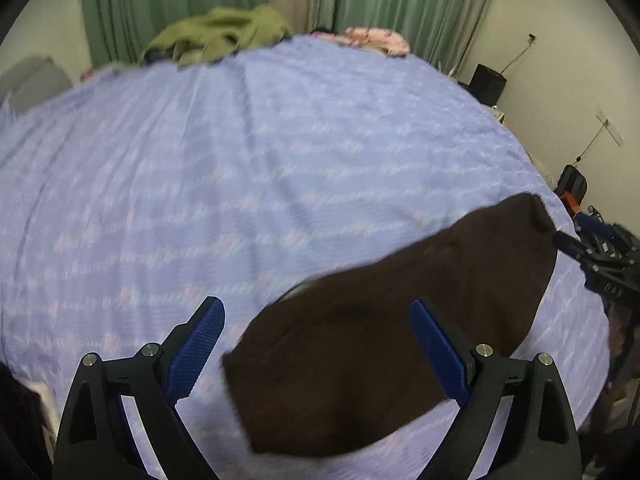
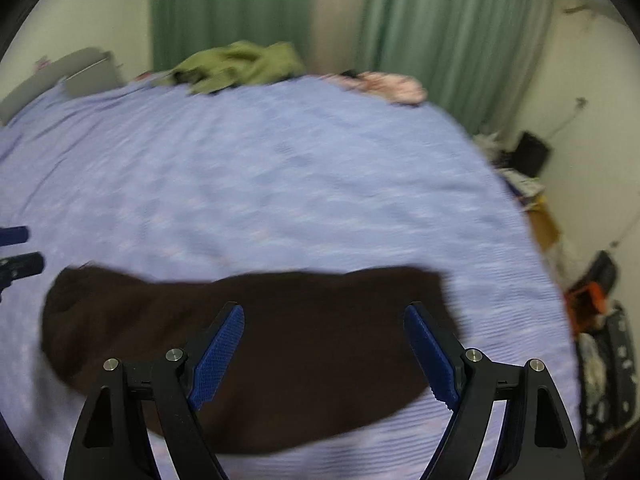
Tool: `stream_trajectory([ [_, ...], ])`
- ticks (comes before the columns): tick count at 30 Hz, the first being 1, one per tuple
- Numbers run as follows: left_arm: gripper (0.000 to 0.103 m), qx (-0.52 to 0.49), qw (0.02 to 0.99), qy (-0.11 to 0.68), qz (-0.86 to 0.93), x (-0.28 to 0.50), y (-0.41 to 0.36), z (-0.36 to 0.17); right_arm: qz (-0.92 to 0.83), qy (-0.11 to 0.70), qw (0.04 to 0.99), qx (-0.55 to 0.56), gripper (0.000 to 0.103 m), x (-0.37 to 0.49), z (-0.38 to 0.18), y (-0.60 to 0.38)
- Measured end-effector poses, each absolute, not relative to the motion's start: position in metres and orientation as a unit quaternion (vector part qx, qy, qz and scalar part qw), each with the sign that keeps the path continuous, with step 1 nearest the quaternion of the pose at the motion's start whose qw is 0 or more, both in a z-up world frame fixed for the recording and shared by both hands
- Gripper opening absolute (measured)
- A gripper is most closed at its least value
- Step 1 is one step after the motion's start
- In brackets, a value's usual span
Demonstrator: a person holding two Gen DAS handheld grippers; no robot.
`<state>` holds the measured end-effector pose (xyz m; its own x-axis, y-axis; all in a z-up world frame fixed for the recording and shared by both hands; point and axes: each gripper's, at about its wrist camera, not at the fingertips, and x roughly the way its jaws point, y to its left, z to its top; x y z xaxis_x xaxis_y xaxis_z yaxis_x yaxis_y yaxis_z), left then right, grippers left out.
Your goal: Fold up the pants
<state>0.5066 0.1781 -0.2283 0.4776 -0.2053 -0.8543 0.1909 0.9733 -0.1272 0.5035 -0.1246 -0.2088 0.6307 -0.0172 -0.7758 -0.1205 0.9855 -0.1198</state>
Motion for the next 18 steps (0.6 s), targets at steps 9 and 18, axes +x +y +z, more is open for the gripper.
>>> stream_trajectory([
  [9,0.085,-0.076,0.812,0.567,-0.117,0.518,0.218,-0.300,0.086,0.484,0.869,-0.053,0.083,0.499,-0.264,-0.067],
  [18,0.037,-0.112,0.829,0.545,-0.057,0.504,0.211,-0.313,0.069,0.494,0.865,-0.062,0.083,0.502,-0.280,-0.079],
])
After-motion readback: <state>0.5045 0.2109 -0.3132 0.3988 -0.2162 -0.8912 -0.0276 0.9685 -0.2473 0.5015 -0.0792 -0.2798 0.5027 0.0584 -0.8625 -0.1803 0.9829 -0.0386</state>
